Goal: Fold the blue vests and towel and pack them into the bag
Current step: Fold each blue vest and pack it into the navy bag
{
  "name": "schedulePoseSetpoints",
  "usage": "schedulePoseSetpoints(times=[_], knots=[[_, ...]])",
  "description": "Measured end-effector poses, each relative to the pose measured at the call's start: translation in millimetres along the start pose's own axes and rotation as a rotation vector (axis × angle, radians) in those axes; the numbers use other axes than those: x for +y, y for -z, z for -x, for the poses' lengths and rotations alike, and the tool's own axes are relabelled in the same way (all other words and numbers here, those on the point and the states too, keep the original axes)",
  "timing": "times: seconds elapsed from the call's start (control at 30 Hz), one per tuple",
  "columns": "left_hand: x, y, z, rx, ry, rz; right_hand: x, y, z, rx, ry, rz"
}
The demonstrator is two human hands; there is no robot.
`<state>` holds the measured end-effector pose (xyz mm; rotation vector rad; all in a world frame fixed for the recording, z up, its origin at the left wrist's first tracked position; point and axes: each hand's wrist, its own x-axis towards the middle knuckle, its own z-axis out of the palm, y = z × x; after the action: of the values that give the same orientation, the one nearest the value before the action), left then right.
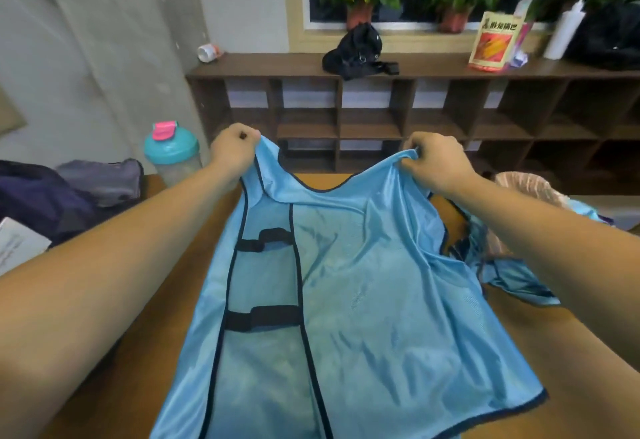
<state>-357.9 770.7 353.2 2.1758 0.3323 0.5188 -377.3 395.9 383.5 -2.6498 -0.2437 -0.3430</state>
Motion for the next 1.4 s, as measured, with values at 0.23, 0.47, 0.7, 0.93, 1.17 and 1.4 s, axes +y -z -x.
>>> schedulePoseSetpoints(times=[0.23, 0.47, 0.7, 0.93, 1.17, 1.4], knots=[[-11, 9, 32, -0.046, -0.023, -0.160, -1, -15, 17, -0.054, 0.072, 0.236], [-20, 30, 98, -0.147, -0.071, -0.345, -43, -42, 113, -0.251, 0.330, 0.003], [-39, 34, 203, -0.290, -0.167, -0.578, -54, -83, 216, -0.379, 0.479, 0.025], [-71, 49, 219, -0.340, -0.143, -0.695, -30, -83, 202, -0.389, 0.520, 0.142], [-75, 65, 211, -0.283, -0.169, -0.570, -4, -66, 182, -0.413, 0.507, 0.169], [-60, 102, 247, -0.088, -0.388, -0.513, -22, -48, 218, -0.258, 0.470, 0.141]])
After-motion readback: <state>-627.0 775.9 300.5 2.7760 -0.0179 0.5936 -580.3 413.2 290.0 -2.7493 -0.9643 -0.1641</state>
